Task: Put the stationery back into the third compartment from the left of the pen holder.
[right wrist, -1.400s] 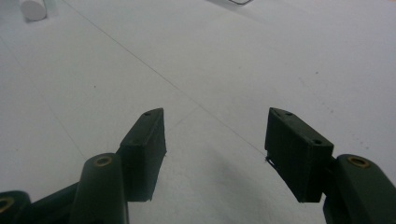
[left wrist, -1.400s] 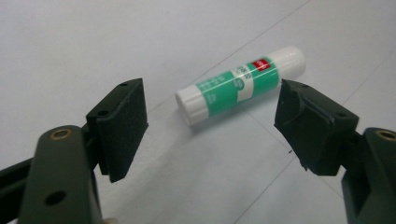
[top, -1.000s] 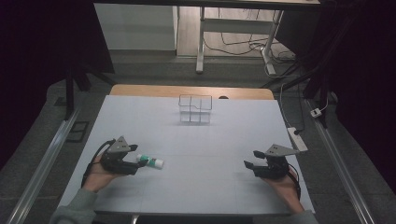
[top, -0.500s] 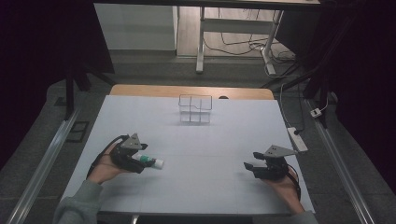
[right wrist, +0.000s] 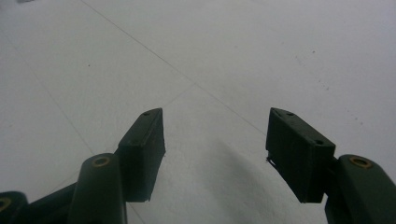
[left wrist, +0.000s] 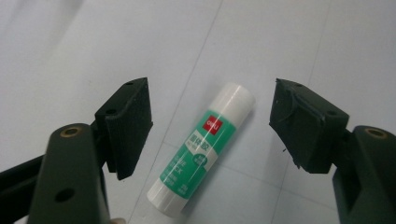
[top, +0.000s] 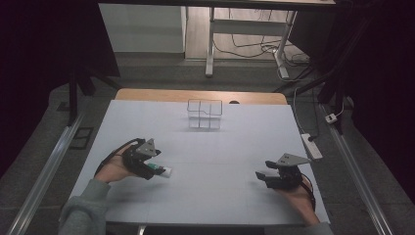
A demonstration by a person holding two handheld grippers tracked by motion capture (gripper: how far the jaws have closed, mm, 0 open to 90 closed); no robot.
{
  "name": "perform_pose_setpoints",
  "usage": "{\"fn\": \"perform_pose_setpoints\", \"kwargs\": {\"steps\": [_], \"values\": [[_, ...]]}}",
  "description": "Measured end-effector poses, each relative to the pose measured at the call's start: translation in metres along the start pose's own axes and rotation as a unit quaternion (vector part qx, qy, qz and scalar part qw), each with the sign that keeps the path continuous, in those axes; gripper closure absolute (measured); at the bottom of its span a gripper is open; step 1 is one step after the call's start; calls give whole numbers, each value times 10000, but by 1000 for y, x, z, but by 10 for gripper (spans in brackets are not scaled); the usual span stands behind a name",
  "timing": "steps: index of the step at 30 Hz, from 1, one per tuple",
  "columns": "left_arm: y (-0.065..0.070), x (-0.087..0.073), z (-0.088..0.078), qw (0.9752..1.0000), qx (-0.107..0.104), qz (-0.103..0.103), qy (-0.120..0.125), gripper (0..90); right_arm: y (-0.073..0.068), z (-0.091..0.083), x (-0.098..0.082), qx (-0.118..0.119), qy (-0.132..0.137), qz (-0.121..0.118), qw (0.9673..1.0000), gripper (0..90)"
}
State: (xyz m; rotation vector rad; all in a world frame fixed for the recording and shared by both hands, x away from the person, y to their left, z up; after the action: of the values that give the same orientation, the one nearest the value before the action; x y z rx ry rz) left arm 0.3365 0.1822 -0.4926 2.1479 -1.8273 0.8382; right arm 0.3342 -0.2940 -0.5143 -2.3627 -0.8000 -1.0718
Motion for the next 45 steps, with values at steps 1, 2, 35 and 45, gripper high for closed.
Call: {"fn": "perform_pose_setpoints", "kwargs": {"steps": [1,2,35,45], "values": [[-1,0,1,10000,-46,57,-56,295,0,0,0,-8,-15,-7,10000,364],[-1,-1,2,9999,-62,101,-109,294,0,-1,0,-11,-16,-9,10000,364],[-16,-2,19,9818,-586,1224,-1330,395,1,2,-1,-69,-103,-26,9999,362],[-18,-2,23,9748,-733,1538,-1439,583,0,2,-1,-82,-124,-48,9999,363]]}}
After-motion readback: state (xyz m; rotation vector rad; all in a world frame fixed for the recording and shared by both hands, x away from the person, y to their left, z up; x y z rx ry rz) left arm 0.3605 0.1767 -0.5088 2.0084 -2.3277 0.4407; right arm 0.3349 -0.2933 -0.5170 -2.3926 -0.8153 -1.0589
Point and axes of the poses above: each handheld gripper's, and its own axes: z roughly forward along the jaws, x roughly out of its top, y roughly to its right, the point moved 1 cm from there along z, roughly forward along the jaws, and after that the axes turned 11 degrees about z, right-handed, at the moved point
